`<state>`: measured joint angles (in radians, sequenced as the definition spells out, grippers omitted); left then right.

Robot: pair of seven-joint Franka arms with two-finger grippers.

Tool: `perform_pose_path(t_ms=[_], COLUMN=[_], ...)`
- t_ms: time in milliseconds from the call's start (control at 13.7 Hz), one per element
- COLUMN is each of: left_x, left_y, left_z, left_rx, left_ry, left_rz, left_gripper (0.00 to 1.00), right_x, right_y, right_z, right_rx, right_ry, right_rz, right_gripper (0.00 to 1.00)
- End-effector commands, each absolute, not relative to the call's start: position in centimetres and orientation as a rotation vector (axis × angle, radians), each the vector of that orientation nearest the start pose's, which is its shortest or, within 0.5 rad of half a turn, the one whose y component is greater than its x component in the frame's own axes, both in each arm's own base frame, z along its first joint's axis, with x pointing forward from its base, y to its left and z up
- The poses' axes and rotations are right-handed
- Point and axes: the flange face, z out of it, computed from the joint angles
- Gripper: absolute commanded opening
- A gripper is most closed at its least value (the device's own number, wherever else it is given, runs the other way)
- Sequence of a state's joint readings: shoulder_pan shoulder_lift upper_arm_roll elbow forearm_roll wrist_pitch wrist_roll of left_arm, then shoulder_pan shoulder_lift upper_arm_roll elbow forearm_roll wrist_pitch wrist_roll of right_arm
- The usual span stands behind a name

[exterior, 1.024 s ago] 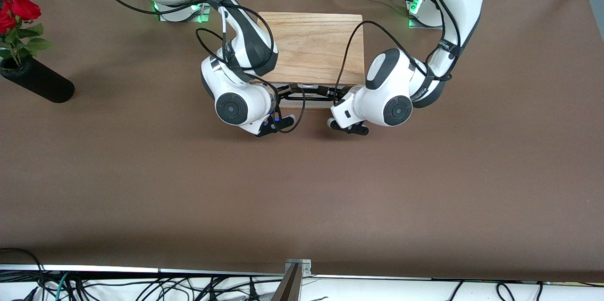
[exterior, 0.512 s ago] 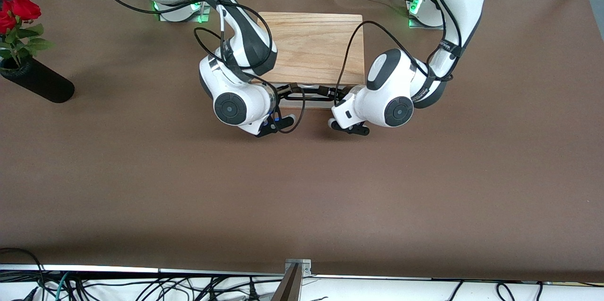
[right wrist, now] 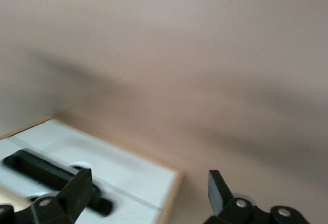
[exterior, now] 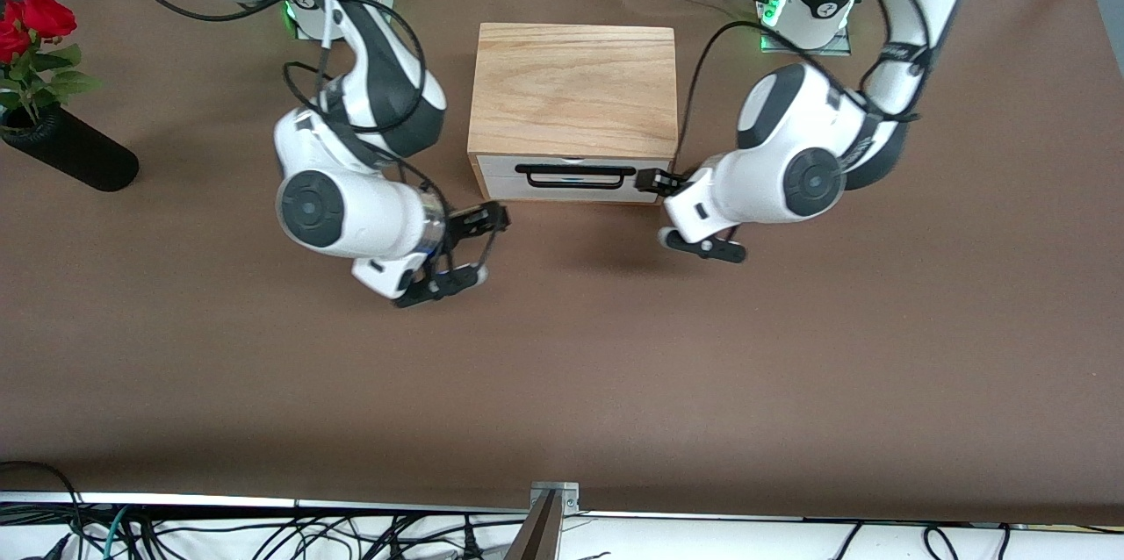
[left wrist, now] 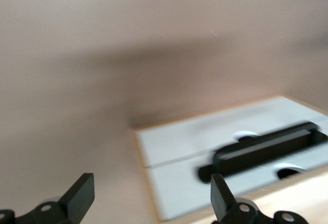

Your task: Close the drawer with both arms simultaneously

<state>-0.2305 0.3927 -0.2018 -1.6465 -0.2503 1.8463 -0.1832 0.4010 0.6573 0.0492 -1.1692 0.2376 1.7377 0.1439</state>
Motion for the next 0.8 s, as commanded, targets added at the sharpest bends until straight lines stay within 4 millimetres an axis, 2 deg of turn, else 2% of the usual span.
perform_pose_path(t_ms=[0, 146, 293, 439, 585, 659, 732], left_x=[59.3, 60.3, 60.8, 60.6, 60.2, 59.5, 58.6], left_y=[-23.1, -18.4, -14.6, -12.9, -10.7, -9.6, -9.1], left_z=[42.7, 45.7, 47.7, 50.2, 53.6, 55.0, 56.4], left_rx=[-3.278, -3.282, -3.263, -3.203, -3.205, -3.198, -3.191], left_ry=[0.244, 0.117, 0.033, 0.033, -0.016, -0.038, -0.043], left_rz=[0.285, 0.195, 0.122, 0.031, -0.052, -0.023, 0.024], left_gripper=[1.0, 1.0, 1.0, 1.0, 1.0, 1.0, 1.0], right_x=[66.5, 68.0, 68.3, 67.7, 67.4, 67.3, 67.1], right_y=[28.8, 23.3, 18.6, 15.9, 13.2, 12.3, 10.5], right_z=[44.0, 46.9, 50.5, 52.7, 55.6, 56.1, 57.4], right_rx=[-2.986, -3.043, -3.055, -3.063, -3.07, -3.077, -3.082], right_ry=[-0.32, -0.198, -0.097, -0.047, 0.012, 0.029, 0.067], right_rz=[0.163, 0.079, 0.033, 0.041, -0.027, -0.038, -0.083], right_gripper=[1.0, 1.0, 1.0, 1.0, 1.0, 1.0, 1.0])
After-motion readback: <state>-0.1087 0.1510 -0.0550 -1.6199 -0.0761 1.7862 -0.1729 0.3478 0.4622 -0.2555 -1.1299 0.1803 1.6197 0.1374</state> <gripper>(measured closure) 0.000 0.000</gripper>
